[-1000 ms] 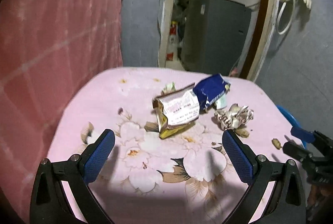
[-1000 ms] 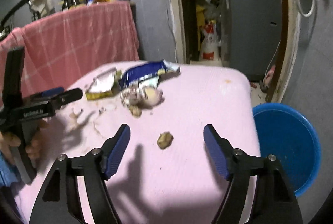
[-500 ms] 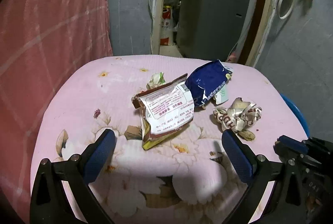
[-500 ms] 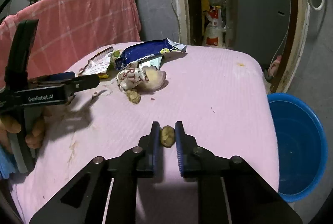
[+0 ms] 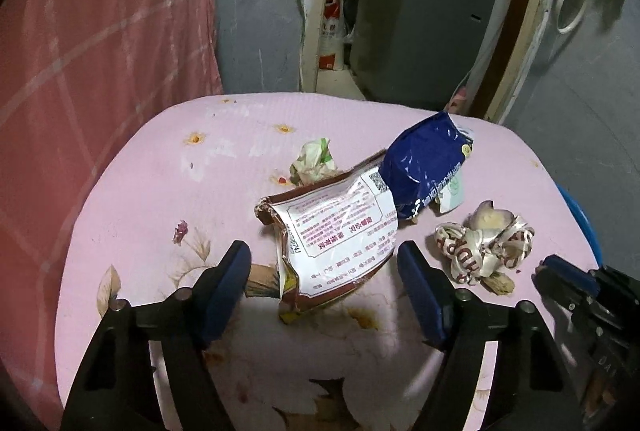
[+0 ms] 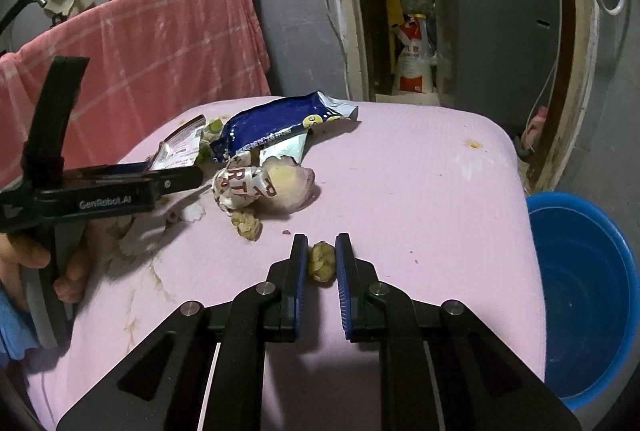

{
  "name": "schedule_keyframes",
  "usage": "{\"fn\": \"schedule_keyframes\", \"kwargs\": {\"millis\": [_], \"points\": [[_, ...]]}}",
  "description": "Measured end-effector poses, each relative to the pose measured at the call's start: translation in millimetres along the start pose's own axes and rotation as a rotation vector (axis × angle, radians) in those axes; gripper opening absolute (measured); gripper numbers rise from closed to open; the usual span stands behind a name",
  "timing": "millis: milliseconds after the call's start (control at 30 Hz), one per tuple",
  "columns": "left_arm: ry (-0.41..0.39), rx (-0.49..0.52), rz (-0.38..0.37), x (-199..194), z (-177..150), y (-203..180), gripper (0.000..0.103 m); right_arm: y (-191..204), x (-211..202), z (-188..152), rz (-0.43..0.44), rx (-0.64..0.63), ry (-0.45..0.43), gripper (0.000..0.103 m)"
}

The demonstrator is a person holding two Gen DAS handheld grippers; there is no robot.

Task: Collect trash
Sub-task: 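Grasp the white paper wrapper with the left tool while the right tool grasps a food scrap, then lift both items over the blue basin and open both tools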

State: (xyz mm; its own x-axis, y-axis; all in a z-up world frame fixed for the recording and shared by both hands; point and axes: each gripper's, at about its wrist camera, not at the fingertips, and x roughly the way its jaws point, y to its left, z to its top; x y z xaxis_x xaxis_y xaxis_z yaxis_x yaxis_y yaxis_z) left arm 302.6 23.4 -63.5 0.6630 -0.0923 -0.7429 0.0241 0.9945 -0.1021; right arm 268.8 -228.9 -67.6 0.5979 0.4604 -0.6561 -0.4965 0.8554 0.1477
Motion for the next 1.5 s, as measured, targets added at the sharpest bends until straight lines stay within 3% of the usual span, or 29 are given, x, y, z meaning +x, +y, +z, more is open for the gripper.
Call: {"fn": "schedule_keyframes", "kwargs": {"millis": [333,400,433,667,967,1200,1500], "points": [[0.005,0.011,0.042,4,4,-6,0.070,0,0,0,0.008,-0.005,-0.002,0.012],[0.003,-0.003,0.046,7,6,-2,0.064,1,1,0,0.009,-0.005,-0.003,0.012],[0.003,-0.010,0.044,7,6,0,0.055,1,1,0,0.010,-0.005,-0.003,0.012],[-0.006,-0.026,0.037,6,6,4,0.051,2,1,-1,0.013,-0.011,-0.009,0.012],[-0.114,-0.002,-0.022,-28,-19,-7,0.051,5,-9,-7,0.018,-0.025,-0.048,0.012],[-0.234,0.007,-0.082,-57,-33,-20,0.051,8,-31,-8,0.011,-0.027,-0.161,0.012],[-0.396,0.014,-0.146,-88,-32,-52,0.051,6,-85,-1,-0.056,-0.038,-0.400,0.012]]}}
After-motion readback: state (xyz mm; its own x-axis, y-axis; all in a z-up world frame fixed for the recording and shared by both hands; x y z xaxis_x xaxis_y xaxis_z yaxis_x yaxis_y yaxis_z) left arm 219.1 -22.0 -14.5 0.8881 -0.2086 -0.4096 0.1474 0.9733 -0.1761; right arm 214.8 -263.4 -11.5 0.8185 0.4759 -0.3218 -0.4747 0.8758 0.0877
